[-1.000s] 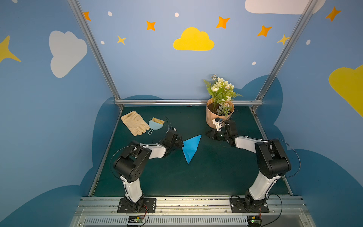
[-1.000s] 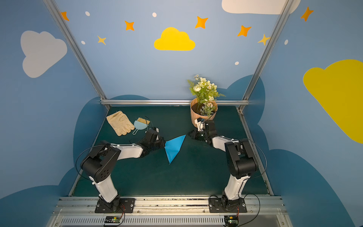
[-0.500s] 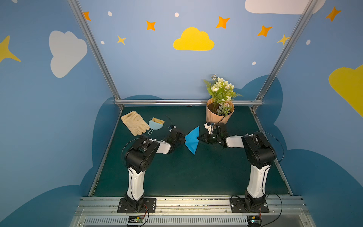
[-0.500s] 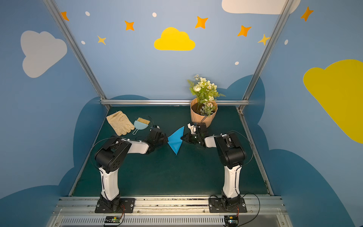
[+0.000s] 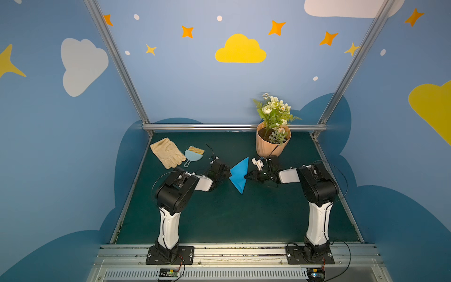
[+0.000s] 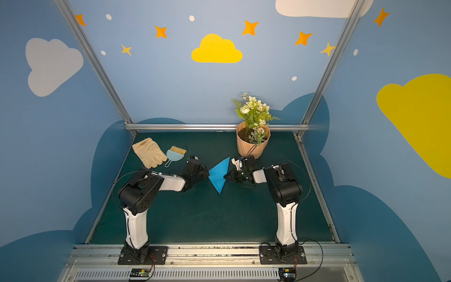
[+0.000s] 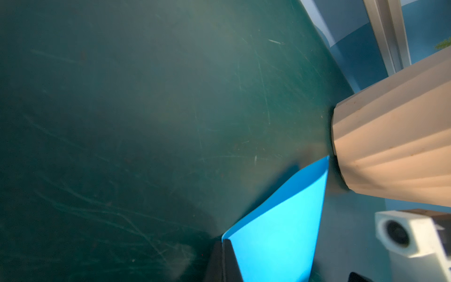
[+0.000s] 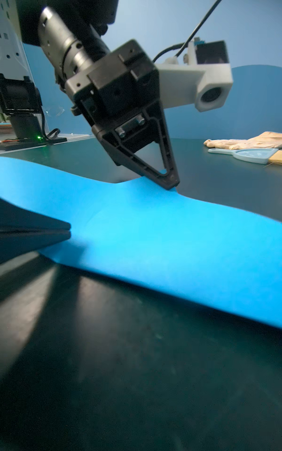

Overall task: Fold the square paper diagonally
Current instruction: Fold the paper at the center of the board.

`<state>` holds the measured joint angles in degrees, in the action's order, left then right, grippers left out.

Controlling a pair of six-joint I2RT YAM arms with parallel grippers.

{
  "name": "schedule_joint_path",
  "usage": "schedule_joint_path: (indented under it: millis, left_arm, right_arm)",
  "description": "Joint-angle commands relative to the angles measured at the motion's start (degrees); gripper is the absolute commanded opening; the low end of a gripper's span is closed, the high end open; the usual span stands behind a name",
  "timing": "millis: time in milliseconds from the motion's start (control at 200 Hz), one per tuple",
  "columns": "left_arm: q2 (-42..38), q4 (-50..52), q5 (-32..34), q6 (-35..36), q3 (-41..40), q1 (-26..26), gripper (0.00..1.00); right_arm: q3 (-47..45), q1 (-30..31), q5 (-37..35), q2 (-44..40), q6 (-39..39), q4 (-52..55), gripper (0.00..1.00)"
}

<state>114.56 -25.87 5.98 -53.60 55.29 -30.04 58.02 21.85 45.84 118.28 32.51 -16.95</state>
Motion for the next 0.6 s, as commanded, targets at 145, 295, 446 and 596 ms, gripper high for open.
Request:
schedule_joint_path:
  millis: [145, 295, 446, 596]
  left_arm:
    - [1.14, 0.20, 0.46, -0.71, -0.62, -0.28, 0.02]
    - [1.69, 0.20, 0.28, -0.95, -0.36, -0.45, 0.02]
    - [1.65, 0.44, 0.62, -0.55, -0.27, -0.72, 0.02]
    - [1.61, 0.76, 0.41, -0.18, -0.27, -0.70, 0.02]
  right_arm:
    - [-0.23, 0.35, 5.15, 0.55, -3.28, 5.92, 0.03]
    - [-0.75, 1.24, 4.79, -0.18, -5.37, 8.49, 0.02]
    - [-3.10, 1.98, 1.70, -3.39, -7.28, 7.46, 0.03]
    - [-4.27, 1.88, -1.96, -8.78, -8.24, 5.62, 0.03]
